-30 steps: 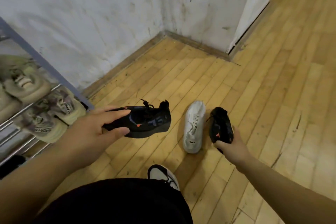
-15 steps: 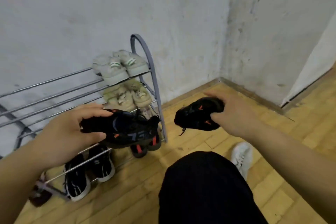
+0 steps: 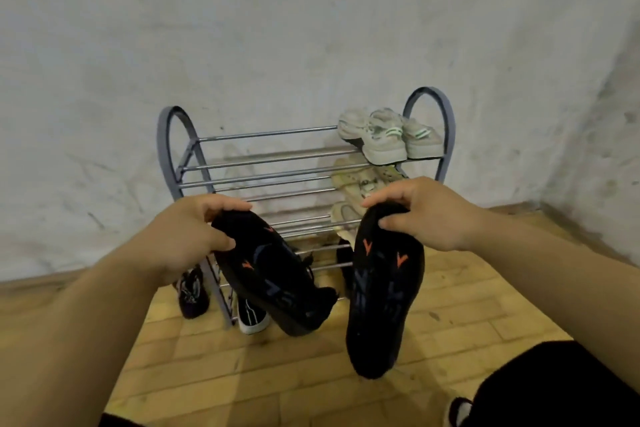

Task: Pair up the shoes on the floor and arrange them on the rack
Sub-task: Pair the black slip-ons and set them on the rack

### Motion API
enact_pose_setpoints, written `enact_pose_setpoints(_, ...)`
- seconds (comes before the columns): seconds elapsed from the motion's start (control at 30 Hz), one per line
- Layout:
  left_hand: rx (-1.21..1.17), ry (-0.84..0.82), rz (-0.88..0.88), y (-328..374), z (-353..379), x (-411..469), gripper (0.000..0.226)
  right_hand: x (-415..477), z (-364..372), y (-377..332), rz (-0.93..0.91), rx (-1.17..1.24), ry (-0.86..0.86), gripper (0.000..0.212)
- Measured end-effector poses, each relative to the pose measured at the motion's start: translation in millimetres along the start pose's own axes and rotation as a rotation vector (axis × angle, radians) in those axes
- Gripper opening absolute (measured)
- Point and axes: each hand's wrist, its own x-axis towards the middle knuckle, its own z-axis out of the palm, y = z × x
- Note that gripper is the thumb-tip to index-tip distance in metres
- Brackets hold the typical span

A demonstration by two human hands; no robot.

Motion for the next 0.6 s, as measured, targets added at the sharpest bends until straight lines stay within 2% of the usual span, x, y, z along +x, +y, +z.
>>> enact_pose_setpoints(0.13, -0.065, 0.007, 0.006, -6, -14, 3, 0.058, 24, 11, -14, -0.006, -0.068, -0.1, 0.036)
enact_pose_setpoints(0.2, -0.065, -0.026, 0.016, -5, -13, 4, 0.047, 33, 16, -20, -0.016, 0.015, -0.094, 0.04)
enact_pose_setpoints(0.37, -0.039, -0.116, 0.046, 5, 8, 8, 0.024, 36, 35, -18, -0.032, 0.275, 0.166, 0.042)
enact_pose_setpoints(0.6, -0.095, -0.065, 0.163, 27, 42, 20, 0.019, 28, 27, -19, -0.138, 0.438, 0.358, 0.033)
